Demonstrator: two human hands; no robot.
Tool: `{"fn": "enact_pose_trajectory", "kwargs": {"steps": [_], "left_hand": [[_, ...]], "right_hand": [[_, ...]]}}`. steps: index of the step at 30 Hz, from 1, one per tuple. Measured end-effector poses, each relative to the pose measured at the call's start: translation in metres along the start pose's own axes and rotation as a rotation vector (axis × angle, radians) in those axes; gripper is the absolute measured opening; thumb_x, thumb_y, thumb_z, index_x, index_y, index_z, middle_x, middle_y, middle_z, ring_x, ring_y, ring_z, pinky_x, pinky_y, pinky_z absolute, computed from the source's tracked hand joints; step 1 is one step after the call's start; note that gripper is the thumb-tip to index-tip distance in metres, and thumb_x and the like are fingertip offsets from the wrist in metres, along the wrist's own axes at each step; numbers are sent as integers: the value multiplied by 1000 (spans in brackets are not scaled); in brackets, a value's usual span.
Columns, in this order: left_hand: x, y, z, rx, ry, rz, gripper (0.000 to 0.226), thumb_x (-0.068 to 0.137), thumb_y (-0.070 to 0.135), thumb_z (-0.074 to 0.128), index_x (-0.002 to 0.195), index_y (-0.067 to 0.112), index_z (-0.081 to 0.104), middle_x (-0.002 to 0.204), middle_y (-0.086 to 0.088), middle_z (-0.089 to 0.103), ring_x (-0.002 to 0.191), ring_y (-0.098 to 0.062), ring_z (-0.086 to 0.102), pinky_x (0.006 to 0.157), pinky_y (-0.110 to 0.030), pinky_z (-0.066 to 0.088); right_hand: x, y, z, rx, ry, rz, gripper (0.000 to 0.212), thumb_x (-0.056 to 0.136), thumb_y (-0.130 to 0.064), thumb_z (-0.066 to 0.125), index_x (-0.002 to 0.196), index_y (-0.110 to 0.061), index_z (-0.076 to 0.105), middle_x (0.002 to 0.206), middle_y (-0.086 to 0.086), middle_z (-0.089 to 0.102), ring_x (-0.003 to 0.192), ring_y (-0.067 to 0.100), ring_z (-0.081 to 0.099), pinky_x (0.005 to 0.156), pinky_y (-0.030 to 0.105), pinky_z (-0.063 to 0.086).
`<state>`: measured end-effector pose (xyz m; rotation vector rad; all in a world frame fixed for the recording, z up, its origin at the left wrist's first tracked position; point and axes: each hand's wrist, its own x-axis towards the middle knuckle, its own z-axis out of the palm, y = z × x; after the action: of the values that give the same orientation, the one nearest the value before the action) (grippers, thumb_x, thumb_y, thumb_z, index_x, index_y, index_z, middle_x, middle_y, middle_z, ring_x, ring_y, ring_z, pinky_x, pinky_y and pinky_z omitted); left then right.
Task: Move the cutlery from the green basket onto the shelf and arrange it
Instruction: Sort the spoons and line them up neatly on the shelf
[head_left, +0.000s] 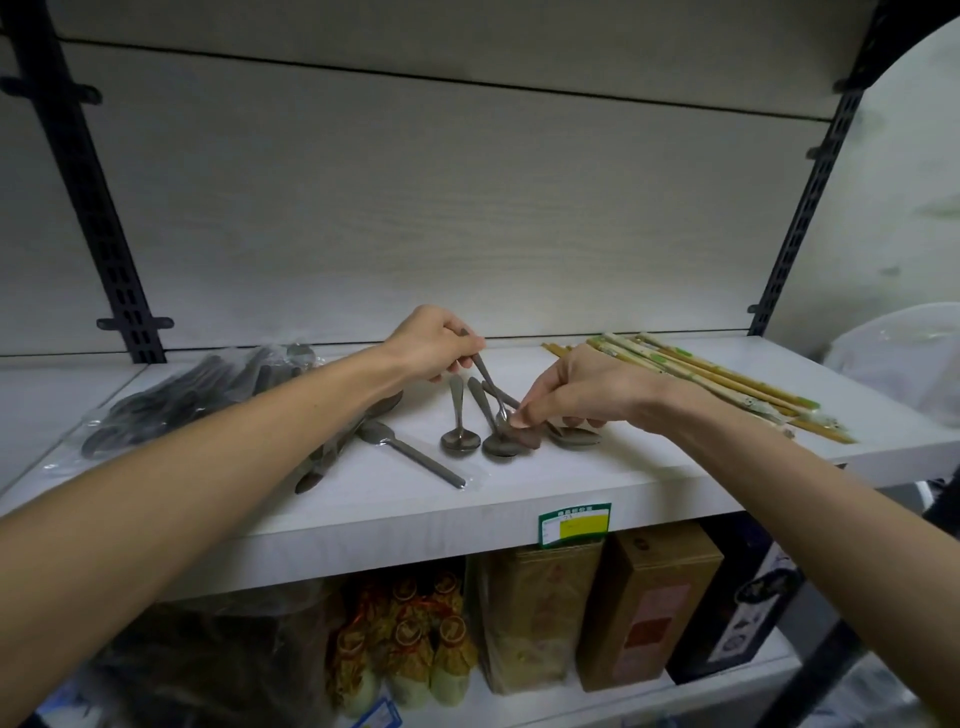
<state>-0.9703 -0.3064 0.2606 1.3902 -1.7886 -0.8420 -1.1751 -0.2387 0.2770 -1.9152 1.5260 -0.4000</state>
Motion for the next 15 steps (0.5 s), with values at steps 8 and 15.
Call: {"fn": "enact_pose_trajectory", "kwargs": {"steps": [8,15], "left_hand": [[16,-10,9,69,-6,42,15,90,27,76,96,14,75,74,0,71,65,-11,59,50,-18,41],[16,-18,20,380,38,63,34,85,46,76,110,22,74,94,3,74,94,-19,69,90,-39,54]], "right_hand": [[26,11,1,-112,185,34,20,81,-36,82,90,-18,81,90,-3,77,91,13,68,81,29,57],[36,12,10,-314,271,23,16,80,-35,81,87,-21,79,83,-6,72,83,12,66,75,27,54]]}}
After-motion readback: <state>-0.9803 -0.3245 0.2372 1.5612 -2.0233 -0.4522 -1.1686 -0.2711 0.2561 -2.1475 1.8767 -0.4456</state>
